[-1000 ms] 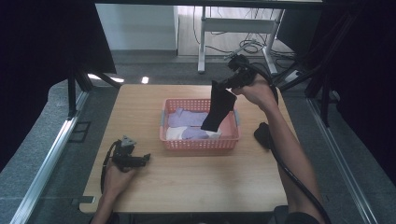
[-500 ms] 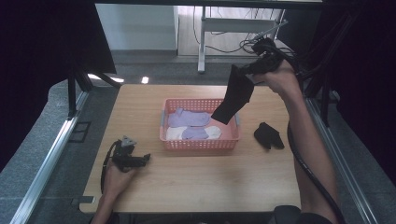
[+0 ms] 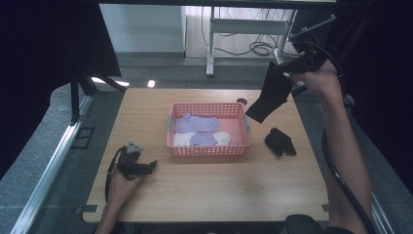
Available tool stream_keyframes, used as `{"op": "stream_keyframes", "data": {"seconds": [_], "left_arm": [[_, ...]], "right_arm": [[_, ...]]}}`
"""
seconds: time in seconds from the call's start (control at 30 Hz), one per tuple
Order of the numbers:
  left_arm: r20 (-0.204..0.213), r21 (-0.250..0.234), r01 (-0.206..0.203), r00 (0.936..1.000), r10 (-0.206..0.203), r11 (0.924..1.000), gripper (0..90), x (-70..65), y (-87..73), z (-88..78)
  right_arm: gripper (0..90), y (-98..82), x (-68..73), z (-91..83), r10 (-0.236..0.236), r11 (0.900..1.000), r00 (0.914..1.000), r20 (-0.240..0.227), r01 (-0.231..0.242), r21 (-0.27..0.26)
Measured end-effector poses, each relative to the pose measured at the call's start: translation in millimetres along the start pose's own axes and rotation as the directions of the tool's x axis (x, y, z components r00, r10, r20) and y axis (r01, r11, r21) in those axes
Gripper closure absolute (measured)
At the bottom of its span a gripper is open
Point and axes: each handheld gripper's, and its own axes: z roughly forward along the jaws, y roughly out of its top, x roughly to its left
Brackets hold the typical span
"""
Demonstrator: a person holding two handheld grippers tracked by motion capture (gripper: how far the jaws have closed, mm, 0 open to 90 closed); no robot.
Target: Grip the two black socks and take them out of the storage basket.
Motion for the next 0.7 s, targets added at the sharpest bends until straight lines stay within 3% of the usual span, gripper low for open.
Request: {"op": "stream_keyframes", "data": {"seconds": [0.4,0.7], "left_arm": [[-0.001,0.004,-0.005,1.0,0.005,1.0,12.7,0.1,0.2,-0.1],[-0.002,0.0,-0.002,1.0,0.002,1.0,12.7,-0.2,0.1,0.2]], "right_arm": [[84.3,-46.1,-31.3,8.9,0.07,0.996,0.9953,0.067,-0.073,0.05],[84.2,-80.2,-49.2,20.2,0.114,0.99,0.9892,0.092,-0.12,0.073]]}}
